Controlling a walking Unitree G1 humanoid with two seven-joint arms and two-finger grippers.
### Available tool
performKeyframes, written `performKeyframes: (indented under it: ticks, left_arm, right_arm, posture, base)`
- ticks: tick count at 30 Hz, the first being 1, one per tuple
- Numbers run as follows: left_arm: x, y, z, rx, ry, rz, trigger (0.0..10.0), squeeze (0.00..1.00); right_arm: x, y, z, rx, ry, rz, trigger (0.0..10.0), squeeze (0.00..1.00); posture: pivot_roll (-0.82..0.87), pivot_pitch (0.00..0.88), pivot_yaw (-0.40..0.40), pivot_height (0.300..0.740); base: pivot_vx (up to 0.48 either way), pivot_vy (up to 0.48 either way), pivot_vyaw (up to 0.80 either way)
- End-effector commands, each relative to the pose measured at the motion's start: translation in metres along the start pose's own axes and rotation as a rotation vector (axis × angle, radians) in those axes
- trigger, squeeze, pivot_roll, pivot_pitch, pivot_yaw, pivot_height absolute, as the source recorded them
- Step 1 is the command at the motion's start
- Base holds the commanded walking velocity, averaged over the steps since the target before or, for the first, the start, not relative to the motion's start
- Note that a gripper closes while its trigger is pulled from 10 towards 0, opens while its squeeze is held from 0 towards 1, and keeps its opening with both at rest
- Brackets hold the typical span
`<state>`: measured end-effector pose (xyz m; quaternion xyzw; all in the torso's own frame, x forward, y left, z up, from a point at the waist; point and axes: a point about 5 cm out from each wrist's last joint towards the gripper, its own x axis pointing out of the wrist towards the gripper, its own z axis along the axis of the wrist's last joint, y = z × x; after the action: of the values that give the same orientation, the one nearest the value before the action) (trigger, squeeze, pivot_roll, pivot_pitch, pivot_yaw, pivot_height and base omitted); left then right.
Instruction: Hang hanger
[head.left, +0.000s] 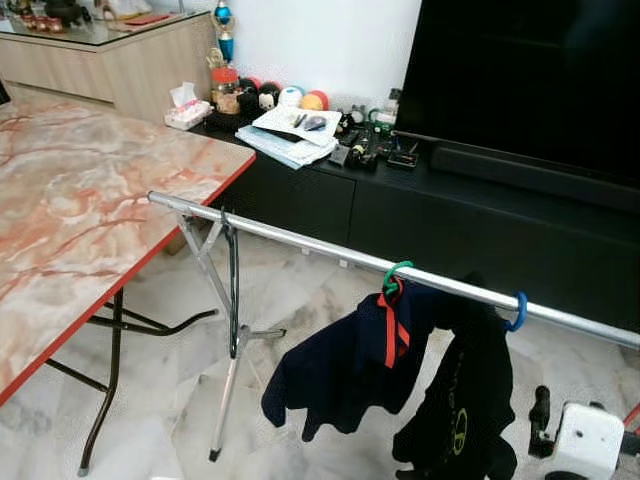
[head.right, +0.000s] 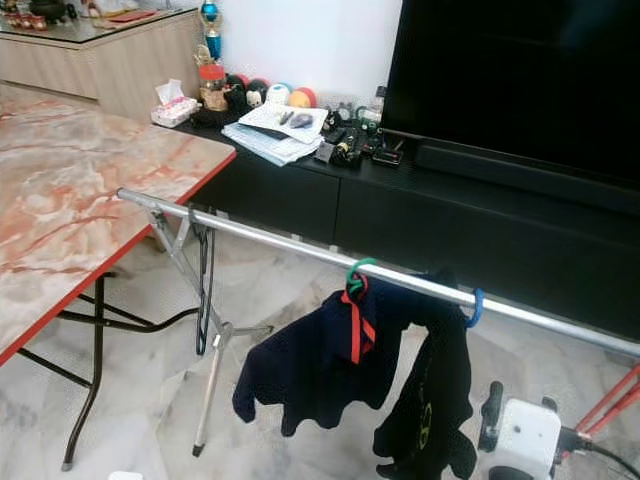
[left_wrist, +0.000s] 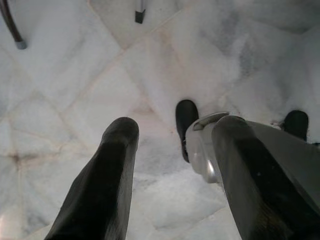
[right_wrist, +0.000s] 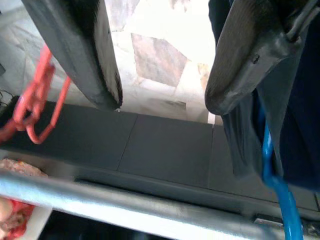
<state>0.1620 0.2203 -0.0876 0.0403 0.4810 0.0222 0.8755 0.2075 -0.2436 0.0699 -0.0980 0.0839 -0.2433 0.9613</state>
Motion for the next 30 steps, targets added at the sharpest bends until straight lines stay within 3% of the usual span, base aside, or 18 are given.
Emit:
performKeyframes:
  ticks: [1,6,11,21,30]
  left_arm:
    - [-0.001,-0.001,-0.007,0.023,0.031,-0.01,10.0,0.0]
    - [-0.001,-0.001,-0.006,0.021,0.027,-0.008,10.0,0.0]
    - [0.0,-0.001,-0.004,0.014,0.024,-0.004,10.0,0.0]
    - [-0.001,0.001,-0.004,0.011,0.026,0.001,10.0,0.0]
    - [-0.001,0.002,-0.004,0.015,0.027,0.0,10.0,0.0]
  right_arm:
    - [0.003,-0.001,-0.004,-0.011,0.04,0.006,10.0,0.0]
    - [0.022,0.011,-0.006,-0.052,0.12,0.08,10.0,0.0]
    - [0.033,0.023,0.005,0.06,0.151,0.114,10.0,0.0]
    - [0.034,0.035,0.016,0.193,0.156,0.172,10.0,0.0]
    - [0.027,0.057,0.016,0.152,0.192,0.341,10.0,0.0]
  posture:
    - [0.05,0.017,-0.018,0.74]
    - [0.06,0.009,-0.015,0.74]
    - [0.08,0.0,-0.019,0.74]
    - [0.09,0.0,-0.01,0.74]
    - [0.09,0.01,-0.004,0.74]
  base:
    - [0.0,0.0,0.0]
    - [0.0,0.0,0.0]
    - [0.0,0.0,0.0]
    - [0.0,0.0,0.0]
    - [0.0,0.0,0.0]
